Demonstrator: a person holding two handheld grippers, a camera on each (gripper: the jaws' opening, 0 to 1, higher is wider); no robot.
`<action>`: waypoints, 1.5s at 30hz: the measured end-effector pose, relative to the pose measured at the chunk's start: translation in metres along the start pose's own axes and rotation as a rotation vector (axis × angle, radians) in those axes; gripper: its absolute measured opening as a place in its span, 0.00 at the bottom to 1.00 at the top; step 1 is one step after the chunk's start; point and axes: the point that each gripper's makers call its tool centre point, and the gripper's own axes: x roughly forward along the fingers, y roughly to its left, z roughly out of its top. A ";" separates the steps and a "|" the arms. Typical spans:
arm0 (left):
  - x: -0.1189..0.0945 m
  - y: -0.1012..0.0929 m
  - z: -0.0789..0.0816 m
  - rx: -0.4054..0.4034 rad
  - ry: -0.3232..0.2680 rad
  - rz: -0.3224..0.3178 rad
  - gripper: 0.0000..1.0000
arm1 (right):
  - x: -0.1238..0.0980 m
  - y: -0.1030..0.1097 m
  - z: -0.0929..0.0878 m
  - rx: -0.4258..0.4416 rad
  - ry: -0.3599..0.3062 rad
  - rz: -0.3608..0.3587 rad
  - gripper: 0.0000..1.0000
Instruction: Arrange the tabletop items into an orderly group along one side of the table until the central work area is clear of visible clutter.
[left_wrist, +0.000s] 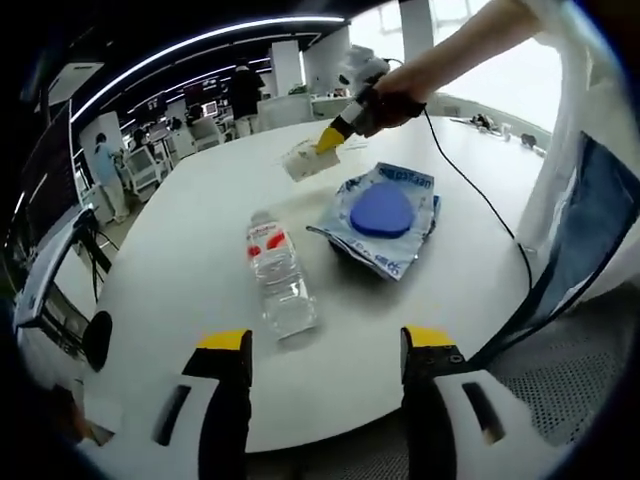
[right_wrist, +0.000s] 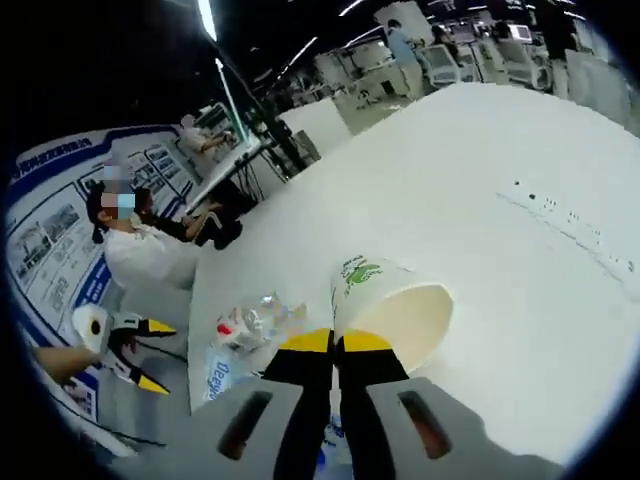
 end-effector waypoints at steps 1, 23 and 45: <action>0.000 0.000 0.000 0.001 0.000 -0.001 0.60 | -0.001 -0.001 0.000 -0.020 0.007 -0.002 0.00; 0.001 -0.003 -0.003 0.029 0.019 -0.002 0.59 | -0.046 -0.046 -0.013 -0.658 0.473 0.019 0.00; 0.006 -0.008 -0.012 0.091 0.076 -0.018 0.57 | -0.030 -0.053 -0.030 -1.360 0.809 0.196 0.00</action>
